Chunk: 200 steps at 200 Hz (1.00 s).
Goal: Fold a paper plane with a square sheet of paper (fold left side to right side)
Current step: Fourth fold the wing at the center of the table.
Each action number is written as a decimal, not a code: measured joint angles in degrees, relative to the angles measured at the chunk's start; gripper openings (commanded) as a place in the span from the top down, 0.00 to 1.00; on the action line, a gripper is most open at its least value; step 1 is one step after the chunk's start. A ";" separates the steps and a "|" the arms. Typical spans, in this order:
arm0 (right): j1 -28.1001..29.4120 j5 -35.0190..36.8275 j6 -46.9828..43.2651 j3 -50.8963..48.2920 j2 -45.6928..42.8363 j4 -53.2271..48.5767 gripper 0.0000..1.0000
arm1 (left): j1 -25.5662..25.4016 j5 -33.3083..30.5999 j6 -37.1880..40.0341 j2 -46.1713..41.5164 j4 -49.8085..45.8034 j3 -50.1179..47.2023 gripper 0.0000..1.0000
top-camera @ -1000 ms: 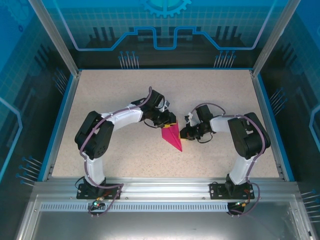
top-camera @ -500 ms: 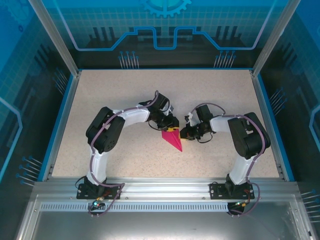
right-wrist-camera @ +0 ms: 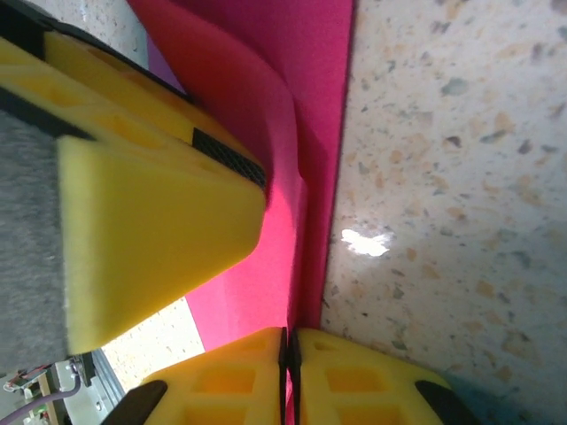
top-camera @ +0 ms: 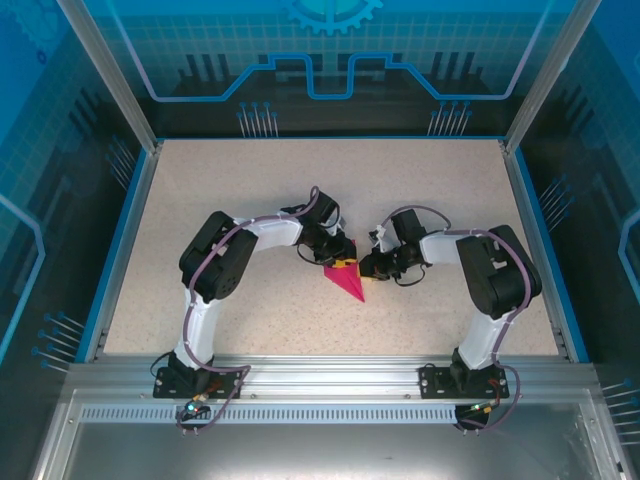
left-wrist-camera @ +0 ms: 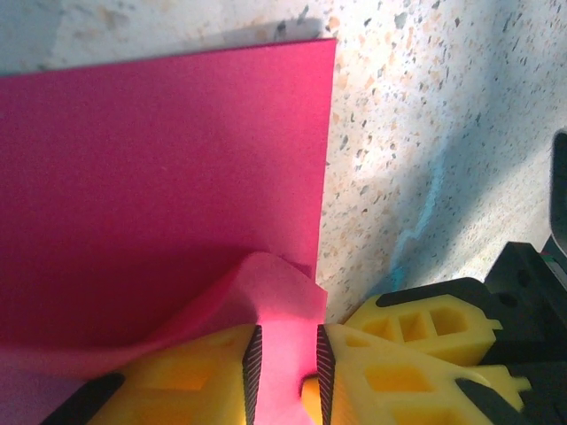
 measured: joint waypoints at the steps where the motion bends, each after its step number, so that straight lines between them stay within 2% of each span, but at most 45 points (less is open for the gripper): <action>1: 0.00 -0.07 -0.09 -0.02 -0.07 0.04 0.81 | 0.00 0.00 0.02 0.00 0.02 0.00 0.72; 24: -0.15 1.81 -0.92 -1.01 -2.99 -1.57 0.74 | 0.04 0.20 0.00 -0.04 0.87 -0.46 0.72; 71: -0.07 0.63 -1.31 -2.75 -9.97 -4.11 0.78 | 0.07 0.24 0.00 -0.37 2.03 -1.33 0.73; 143: 4.07 -0.66 1.11 -1.86 -4.94 -2.80 0.79 | 0.04 0.17 -0.02 -0.81 3.37 -2.29 0.73; 200: 4.55 -0.02 0.42 -0.92 -3.08 -3.82 0.79 | 0.04 0.13 -0.02 -1.18 4.20 -2.97 0.73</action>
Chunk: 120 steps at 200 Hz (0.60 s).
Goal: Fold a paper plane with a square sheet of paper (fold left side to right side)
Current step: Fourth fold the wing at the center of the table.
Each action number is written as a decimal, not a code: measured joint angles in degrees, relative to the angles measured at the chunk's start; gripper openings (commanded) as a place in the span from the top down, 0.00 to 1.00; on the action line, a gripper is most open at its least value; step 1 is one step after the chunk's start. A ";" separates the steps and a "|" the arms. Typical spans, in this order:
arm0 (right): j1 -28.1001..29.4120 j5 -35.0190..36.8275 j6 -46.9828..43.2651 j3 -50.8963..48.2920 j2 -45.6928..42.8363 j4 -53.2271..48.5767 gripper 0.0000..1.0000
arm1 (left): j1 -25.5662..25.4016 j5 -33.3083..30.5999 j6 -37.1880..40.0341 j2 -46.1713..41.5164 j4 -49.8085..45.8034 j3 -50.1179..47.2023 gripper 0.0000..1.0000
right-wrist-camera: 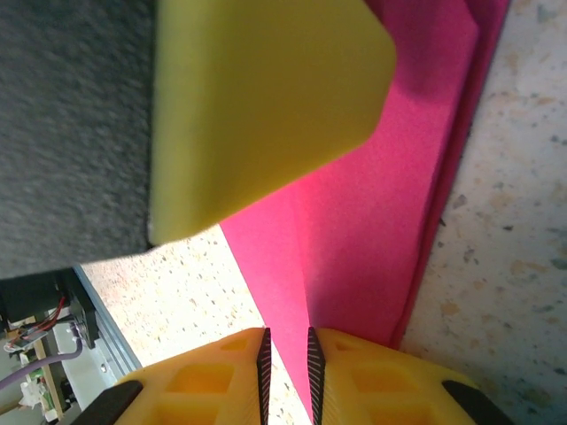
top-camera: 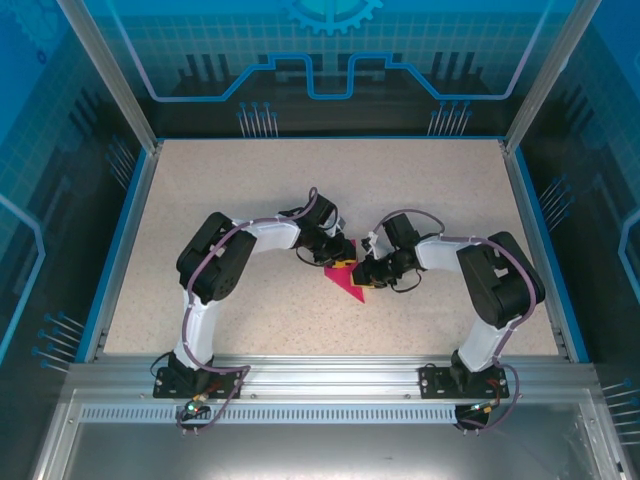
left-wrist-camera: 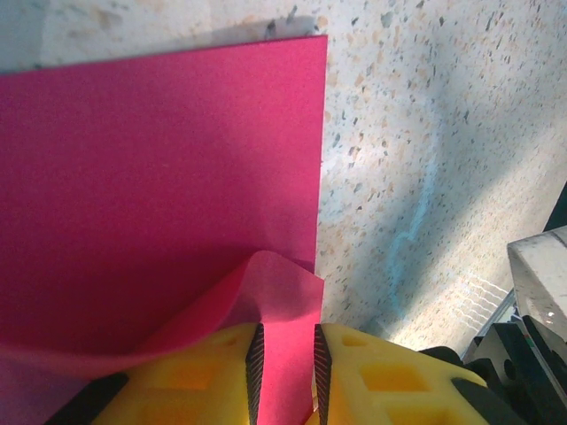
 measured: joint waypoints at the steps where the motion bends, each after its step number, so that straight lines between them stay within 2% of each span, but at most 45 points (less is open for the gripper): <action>1: 0.02 0.04 -0.02 0.00 0.00 -0.09 0.79 | 0.00 -0.02 0.00 -0.02 0.02 0.00 0.73; 74: 1.60 2.01 -2.01 -0.74 -0.42 -2.43 0.81 | -0.17 -0.68 0.00 -1.09 0.13 -1.49 0.73; 120: 2.23 3.06 -2.38 -5.14 -4.02 -1.05 0.82 | -0.44 -0.37 -0.13 -1.60 -0.33 -2.21 0.73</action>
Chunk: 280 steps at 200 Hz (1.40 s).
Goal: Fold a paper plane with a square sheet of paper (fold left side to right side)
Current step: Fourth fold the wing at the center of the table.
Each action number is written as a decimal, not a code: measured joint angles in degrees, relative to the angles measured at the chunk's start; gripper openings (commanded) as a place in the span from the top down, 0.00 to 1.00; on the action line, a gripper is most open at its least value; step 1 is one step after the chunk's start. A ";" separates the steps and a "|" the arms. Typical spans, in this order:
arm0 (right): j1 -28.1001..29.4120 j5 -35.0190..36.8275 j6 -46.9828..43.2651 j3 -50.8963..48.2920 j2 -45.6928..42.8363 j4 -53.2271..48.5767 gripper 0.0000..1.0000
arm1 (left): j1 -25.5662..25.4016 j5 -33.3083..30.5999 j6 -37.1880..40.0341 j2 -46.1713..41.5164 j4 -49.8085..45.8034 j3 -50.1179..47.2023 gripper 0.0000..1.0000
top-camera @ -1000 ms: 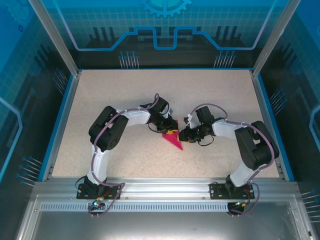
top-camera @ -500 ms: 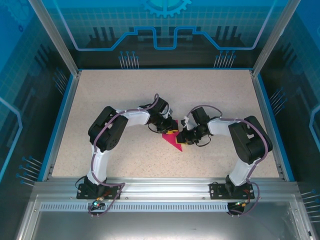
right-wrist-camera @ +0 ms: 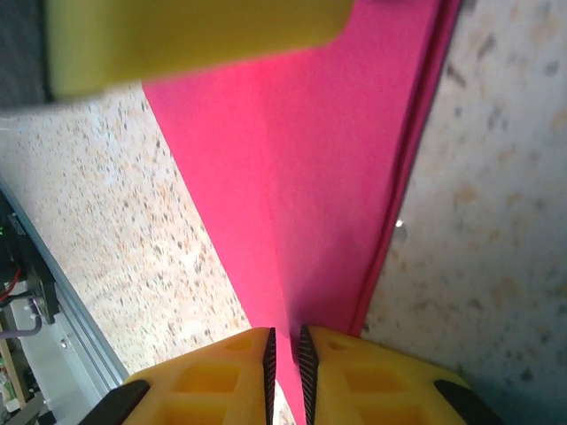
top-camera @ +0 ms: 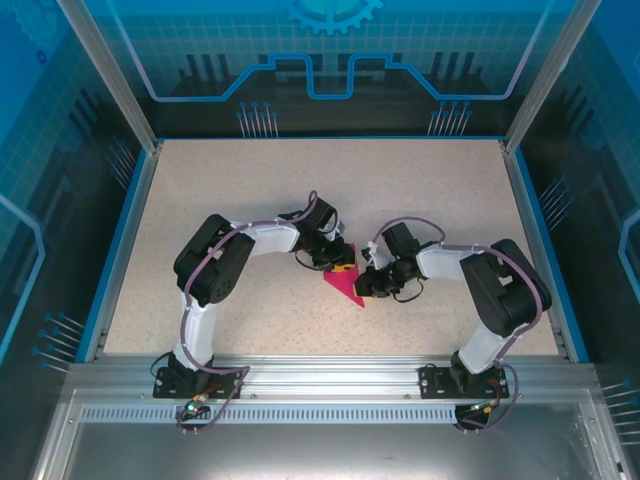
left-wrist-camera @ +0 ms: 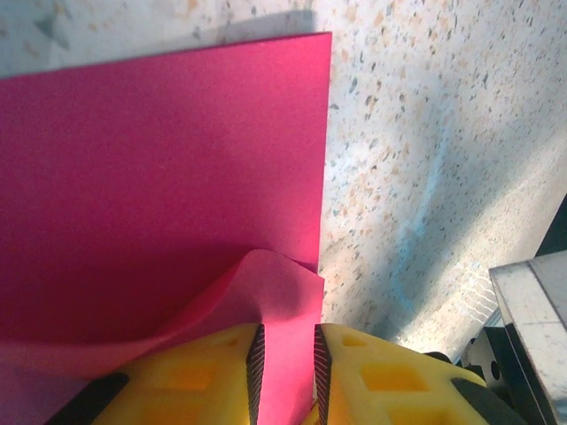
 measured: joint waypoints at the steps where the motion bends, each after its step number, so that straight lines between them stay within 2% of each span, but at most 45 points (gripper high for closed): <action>1: 0.02 0.02 0.00 -0.09 -0.09 0.00 0.82 | 0.00 0.00 0.00 0.00 0.00 0.00 0.73; 86: 1.20 2.80 -0.42 -4.57 -6.56 -5.68 0.81 | 0.02 -0.02 0.00 -0.09 0.02 -0.15 0.73; 130: 0.98 3.26 -0.13 -4.59 -17.44 -14.49 0.74 | 0.17 -0.07 0.02 -0.28 0.15 -0.37 0.73; 153: 0.98 2.75 0.48 -1.40 -20.24 -14.14 0.78 | 0.17 -0.07 0.02 -0.28 0.17 -0.42 0.73; 172: 1.18 1.81 2.23 -0.15 -18.27 -10.58 0.80 | 0.17 -0.07 0.02 -0.28 0.17 -0.42 0.73; 222: 2.25 1.14 6.80 0.96 -6.16 -2.84 0.82 | 0.17 -0.07 0.02 -0.28 0.17 -0.42 0.73; 280: 3.10 1.99 7.41 2.47 0.74 -3.69 0.82 | 0.20 -0.07 0.17 -0.31 0.17 -0.42 0.72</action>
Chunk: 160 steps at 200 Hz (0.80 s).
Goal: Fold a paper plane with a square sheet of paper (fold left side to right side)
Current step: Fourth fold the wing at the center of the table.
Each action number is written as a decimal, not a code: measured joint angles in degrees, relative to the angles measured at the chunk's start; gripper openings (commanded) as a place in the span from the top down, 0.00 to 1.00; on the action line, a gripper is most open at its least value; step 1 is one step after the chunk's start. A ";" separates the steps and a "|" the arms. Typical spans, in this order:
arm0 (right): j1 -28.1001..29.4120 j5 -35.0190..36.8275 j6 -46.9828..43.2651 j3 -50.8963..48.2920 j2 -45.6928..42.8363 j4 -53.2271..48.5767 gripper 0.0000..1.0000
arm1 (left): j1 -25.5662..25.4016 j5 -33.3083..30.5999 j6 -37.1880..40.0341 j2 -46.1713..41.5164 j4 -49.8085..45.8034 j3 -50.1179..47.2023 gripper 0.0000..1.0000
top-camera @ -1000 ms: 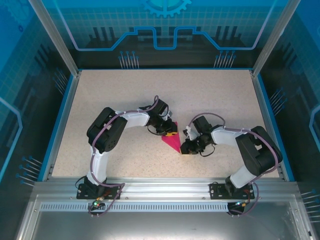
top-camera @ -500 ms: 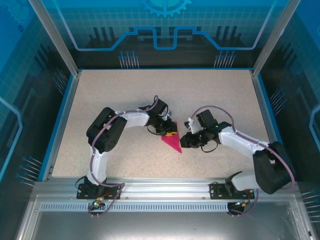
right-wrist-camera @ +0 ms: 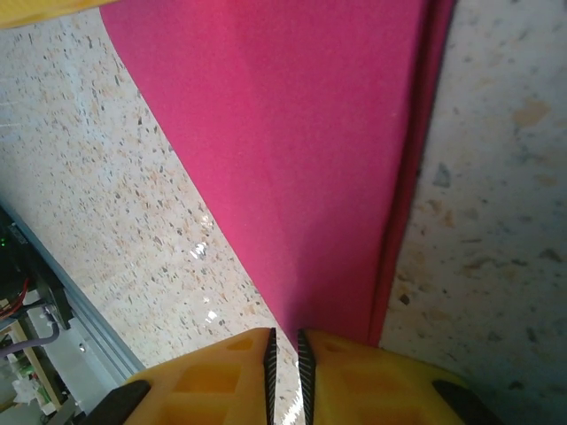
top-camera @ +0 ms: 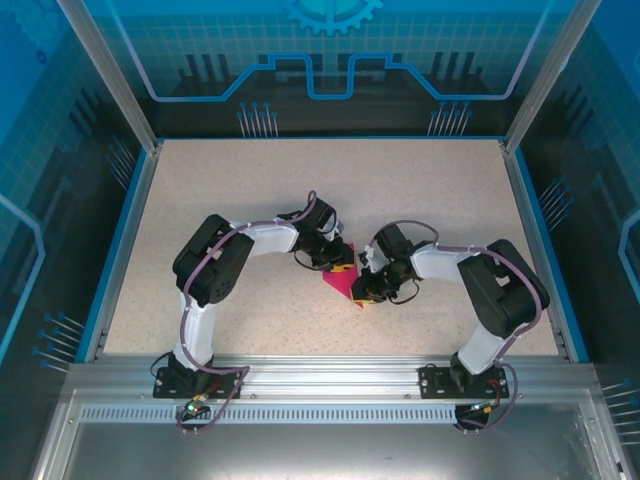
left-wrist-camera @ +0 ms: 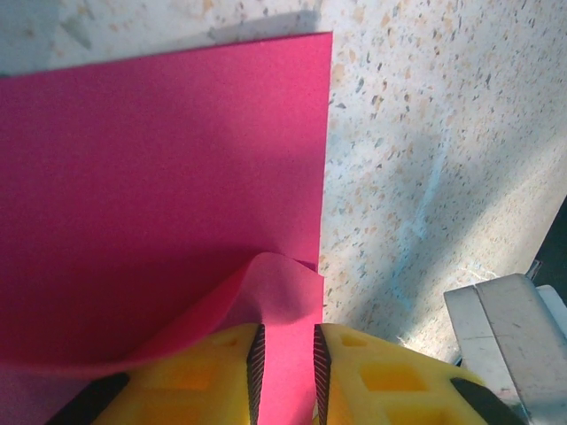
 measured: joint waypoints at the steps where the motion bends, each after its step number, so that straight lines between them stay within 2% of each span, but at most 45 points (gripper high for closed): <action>1: 0.00 0.02 0.00 0.00 0.00 -0.02 0.82 | 0.00 0.00 0.02 0.00 -0.02 0.00 0.72; 49: 0.15 1.03 -0.26 0.66 0.52 -1.64 0.84 | 0.85 0.70 1.64 -0.02 -0.37 0.00 0.71; 100: 0.13 1.03 -0.46 -0.35 0.11 -0.35 0.85 | 5.53 1.70 5.07 1.01 -3.58 2.08 0.71; 135: 0.13 1.11 -0.48 -0.63 -0.13 0.04 0.85 | 7.69 5.88 6.82 3.30 -6.82 5.27 0.71; 160: 0.13 1.14 -0.48 -0.83 -0.24 0.31 0.85 | 9.70 4.74 8.44 3.76 -8.00 6.73 0.70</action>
